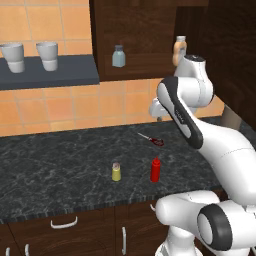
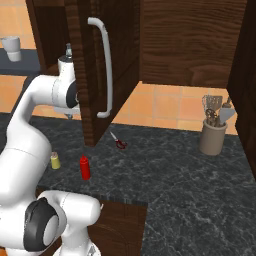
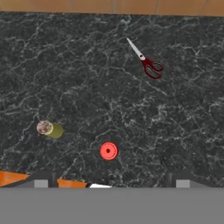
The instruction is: Put the shaker and condiment bottle from the counter next to their counterparts in the cabinet.
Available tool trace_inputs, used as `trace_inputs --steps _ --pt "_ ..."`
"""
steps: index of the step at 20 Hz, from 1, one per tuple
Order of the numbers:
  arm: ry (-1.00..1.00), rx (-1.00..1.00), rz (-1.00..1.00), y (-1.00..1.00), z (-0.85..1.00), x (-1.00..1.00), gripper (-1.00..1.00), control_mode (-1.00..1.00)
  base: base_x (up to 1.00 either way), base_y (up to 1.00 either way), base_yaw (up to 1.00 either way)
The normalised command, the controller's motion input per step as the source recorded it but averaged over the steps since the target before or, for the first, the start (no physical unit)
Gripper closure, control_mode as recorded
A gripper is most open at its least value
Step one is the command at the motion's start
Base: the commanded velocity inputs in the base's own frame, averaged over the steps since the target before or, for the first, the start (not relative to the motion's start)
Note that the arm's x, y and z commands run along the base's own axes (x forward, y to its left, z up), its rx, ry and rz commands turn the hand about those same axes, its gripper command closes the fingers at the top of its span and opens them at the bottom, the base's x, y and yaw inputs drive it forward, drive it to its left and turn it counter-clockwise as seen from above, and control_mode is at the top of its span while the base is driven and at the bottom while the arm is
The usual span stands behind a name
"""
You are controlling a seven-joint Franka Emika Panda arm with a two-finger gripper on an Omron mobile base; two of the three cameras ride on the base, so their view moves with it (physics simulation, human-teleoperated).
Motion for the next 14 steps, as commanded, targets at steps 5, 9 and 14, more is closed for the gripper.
trace_inputs --steps 5,9,14 --pt "0.00 0.00 0.00 0.02 -0.10 -0.06 -1.00 -1.00 0.00 0.00 0.00" --pt "0.00 0.00 -0.07 0.03 -0.14 -0.08 -1.00 -1.00 0.00 0.00 0.00" --pt "0.00 0.00 -0.13 0.01 -0.11 -0.05 -1.00 -1.00 0.00 0.00 0.00"
